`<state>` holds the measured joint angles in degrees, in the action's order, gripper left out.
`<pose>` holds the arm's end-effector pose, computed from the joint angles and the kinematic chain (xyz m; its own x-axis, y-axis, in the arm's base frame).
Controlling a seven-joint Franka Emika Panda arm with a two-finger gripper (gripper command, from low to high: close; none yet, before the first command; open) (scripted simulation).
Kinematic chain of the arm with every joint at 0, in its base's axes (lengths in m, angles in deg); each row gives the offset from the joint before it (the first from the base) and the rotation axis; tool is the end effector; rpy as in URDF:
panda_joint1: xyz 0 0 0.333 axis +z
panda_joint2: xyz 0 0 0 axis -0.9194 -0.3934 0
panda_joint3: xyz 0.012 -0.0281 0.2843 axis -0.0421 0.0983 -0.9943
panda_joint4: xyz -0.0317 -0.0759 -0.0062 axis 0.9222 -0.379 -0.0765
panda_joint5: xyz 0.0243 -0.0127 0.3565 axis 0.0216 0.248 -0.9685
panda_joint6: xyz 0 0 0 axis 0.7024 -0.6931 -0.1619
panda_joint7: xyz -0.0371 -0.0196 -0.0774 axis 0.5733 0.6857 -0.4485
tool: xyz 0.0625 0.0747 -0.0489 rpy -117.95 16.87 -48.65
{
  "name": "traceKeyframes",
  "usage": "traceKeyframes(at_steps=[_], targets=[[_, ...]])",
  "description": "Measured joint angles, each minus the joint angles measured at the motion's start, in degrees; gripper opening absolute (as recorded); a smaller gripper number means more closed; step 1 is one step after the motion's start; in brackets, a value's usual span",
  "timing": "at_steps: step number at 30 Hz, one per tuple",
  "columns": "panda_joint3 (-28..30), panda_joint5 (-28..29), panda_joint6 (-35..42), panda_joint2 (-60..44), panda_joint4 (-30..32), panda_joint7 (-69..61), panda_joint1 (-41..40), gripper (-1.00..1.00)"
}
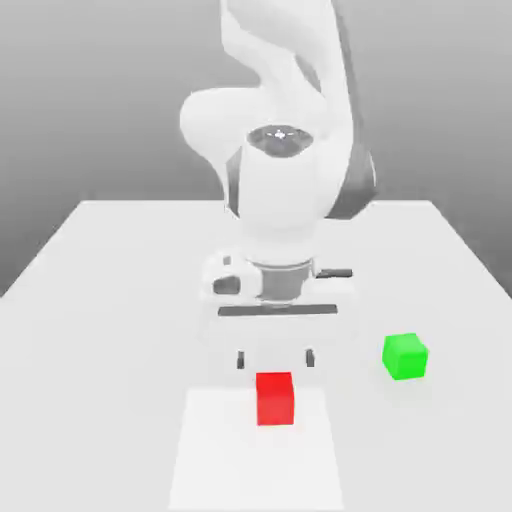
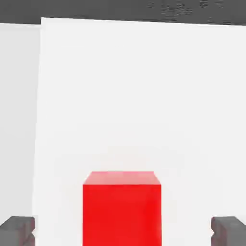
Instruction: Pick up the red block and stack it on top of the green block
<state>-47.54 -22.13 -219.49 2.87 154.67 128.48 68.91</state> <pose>0.3427 0.0244 0.1836 0.7368 -0.6761 0.0023 -0.6761 -0.7368 -0.0023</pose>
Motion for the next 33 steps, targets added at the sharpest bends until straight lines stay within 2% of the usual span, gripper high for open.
traceKeyframes(at_steps=[3, 4, 11, 18, 29, 33], targets=[[0.9, 0.8, -5.4, -6.3, -0.8, 0.6, 0.7, 0.0], [0.9, 1.0, -6.6, -7.8, -1.0, 0.7, 0.7, -1.0], [1.0, 1.2, -6.7, -7.9, -1.0, 0.9, 0.7, -1.0], [-0.3, -0.7, 4.5, 5.2, 0.9, -0.5, 0.0, -1.0], [-13.0, -9.2, 13.8, 17.2, 3.3, -15.2, 25.0, -1.0], [-15.0, -8.8, 13.6, 17.5, 3.6, -16.2, 27.4, -1.0]])
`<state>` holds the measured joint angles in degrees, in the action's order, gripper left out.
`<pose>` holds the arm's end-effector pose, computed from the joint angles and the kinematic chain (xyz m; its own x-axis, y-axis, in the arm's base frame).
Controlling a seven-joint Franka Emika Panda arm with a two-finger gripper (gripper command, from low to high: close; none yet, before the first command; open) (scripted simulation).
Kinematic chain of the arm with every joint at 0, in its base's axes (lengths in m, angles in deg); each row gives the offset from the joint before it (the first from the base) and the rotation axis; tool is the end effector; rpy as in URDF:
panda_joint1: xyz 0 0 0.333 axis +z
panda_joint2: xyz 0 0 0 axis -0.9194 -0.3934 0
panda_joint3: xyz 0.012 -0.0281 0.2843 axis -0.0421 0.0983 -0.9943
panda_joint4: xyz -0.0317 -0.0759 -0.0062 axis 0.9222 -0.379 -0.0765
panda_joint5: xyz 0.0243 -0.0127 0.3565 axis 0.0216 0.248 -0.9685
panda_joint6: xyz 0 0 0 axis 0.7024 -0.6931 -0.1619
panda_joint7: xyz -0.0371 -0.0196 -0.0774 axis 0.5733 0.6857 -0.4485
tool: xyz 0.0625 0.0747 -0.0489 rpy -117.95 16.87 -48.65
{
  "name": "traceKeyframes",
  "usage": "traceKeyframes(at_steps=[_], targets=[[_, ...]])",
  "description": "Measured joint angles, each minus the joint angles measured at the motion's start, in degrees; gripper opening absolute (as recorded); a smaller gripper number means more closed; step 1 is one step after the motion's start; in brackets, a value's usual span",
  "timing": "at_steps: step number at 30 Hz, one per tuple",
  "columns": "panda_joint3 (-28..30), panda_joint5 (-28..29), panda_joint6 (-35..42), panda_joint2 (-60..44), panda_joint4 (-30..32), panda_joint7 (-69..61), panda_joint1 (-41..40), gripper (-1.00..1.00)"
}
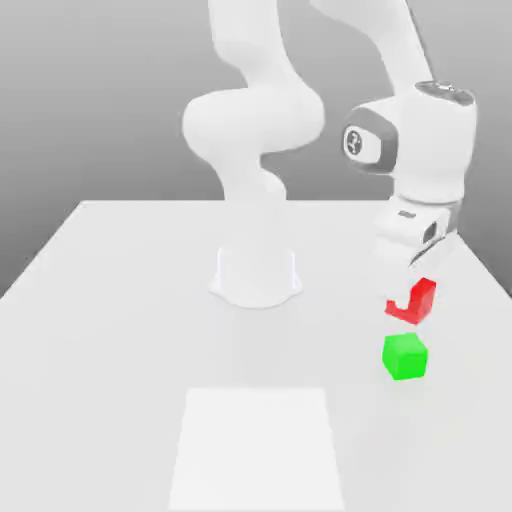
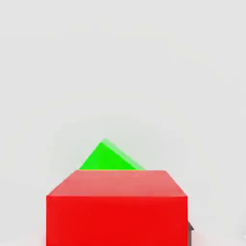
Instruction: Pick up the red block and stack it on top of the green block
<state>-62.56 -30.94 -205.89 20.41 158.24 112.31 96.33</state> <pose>0.2353 0.2271 0.2451 0.9911 0.1327 0.0079 0.1327 -0.9911 0.0044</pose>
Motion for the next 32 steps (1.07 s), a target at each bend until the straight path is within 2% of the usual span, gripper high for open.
traceKeyframes(at_steps=[23, 32], targets=[[-2.2, 10.4, -9.2, -9.8, -0.5, 6.8, -4.7, -1.0], [-1.7, 12.5, -12.8, -14.0, -0.5, 8.5, -4.8, -1.0]])
